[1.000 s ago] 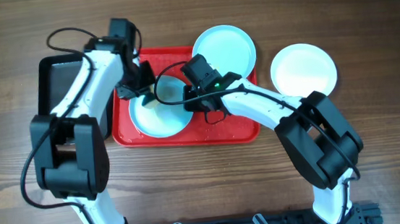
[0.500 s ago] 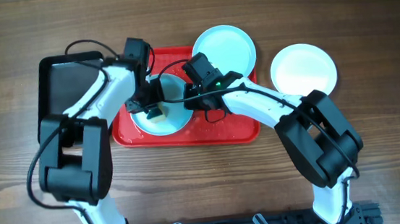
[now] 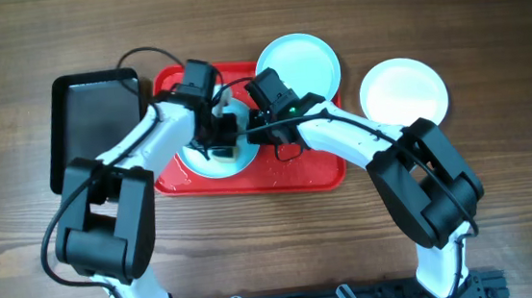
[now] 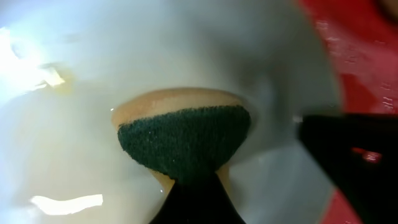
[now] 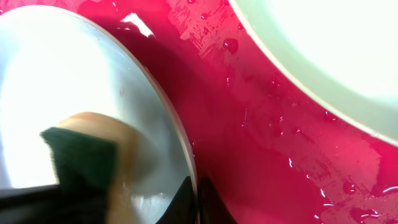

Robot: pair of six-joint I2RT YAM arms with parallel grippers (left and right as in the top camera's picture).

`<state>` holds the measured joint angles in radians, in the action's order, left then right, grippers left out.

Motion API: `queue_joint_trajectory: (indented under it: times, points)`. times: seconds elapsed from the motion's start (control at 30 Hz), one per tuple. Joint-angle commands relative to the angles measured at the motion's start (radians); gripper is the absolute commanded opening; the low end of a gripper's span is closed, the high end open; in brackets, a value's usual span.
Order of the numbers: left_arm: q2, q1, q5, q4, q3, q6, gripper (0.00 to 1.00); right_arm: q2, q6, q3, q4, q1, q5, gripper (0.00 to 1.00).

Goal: Clean dirty plates on tray and stack at the side
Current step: 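Scrub the second plate with the left-gripper sponge while right gripper holds rim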

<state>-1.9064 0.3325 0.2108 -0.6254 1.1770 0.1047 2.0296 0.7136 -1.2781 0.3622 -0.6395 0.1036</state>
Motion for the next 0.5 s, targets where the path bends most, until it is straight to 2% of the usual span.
queue_joint_trajectory:
  times: [0.0,0.23,0.33,0.47]
  points:
    - [-0.07,0.032,0.073,0.064,-0.045,0.008,0.04,0.011,-0.008,-0.018,-0.013,-0.006,0.017,0.04]
    - [-0.07,-0.016,-0.251,0.172,-0.045,0.294,0.04,0.011,-0.026,-0.018,-0.01,-0.006,0.025,0.04]
    - [-0.07,-0.04,-0.323,0.161,-0.045,0.403,0.04,0.011,-0.026,-0.018,-0.01,-0.006,0.024,0.04]
    - [-0.07,-0.082,-0.343,0.093,-0.045,0.552,0.04,0.011,-0.026,-0.018,-0.01,-0.006,0.024,0.04]
